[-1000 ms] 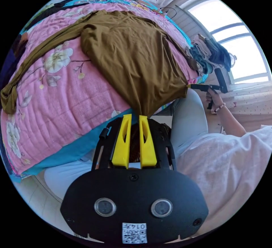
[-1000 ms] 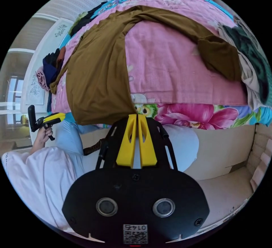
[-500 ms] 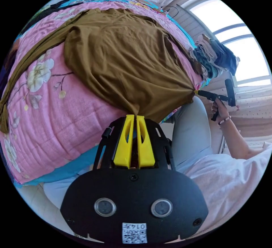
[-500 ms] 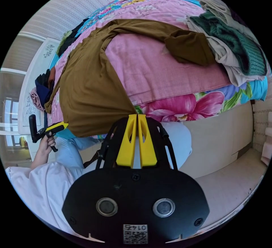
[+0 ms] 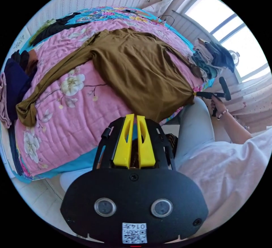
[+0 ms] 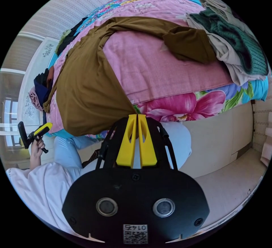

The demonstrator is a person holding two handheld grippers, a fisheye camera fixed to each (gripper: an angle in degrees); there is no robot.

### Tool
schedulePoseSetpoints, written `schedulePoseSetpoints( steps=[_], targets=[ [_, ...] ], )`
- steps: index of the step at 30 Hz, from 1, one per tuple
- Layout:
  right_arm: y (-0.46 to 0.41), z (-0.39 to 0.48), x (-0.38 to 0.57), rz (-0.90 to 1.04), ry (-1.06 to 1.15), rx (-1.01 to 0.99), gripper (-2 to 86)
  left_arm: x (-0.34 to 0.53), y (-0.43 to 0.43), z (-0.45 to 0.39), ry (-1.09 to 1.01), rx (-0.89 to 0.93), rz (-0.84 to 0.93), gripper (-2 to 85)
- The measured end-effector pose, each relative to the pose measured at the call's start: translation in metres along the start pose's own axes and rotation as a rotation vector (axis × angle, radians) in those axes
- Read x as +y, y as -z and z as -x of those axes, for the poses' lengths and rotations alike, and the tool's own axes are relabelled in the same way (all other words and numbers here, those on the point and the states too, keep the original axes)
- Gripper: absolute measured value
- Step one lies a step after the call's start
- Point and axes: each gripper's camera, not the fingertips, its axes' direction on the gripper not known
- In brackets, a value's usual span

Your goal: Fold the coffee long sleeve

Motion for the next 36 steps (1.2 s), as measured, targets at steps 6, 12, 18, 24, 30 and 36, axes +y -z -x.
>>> schedulePoseSetpoints(
  steps=[6, 12, 18, 24, 30, 36],
  targets=[
    [0.001, -0.001, 0.003, -0.001, -0.005, 0.004, 0.0, -0.038, -0.040, 0.004, 0.065, 0.021, 0.012, 2.5],
    [0.003, -0.005, 0.009, -0.011, -0.010, -0.019, 0.0, -0.075, 0.001, -0.054, -0.107, 0.130, -0.098, 0.4],
    [0.004, -0.007, 0.012, -0.020, -0.024, -0.040, 0.0, -0.076, 0.010, -0.072, -0.173, -0.044, -0.048, 4.7],
    [-0.001, -0.005, 0.015, -0.010, -0.023, -0.051, 0.0, -0.036, -0.001, -0.036, -0.044, 0.034, 0.033, 5.8],
    [0.001, 0.001, 0.017, -0.005, -0.018, -0.045, -0.1, -0.049, -0.036, -0.049, -0.027, 0.244, 0.095, 5.4],
    [0.007, 0.005, 0.023, -0.019, -0.029, -0.062, 0.0, -0.030, 0.018, -0.040, 0.018, 0.152, -0.045, -0.8]
  ],
)
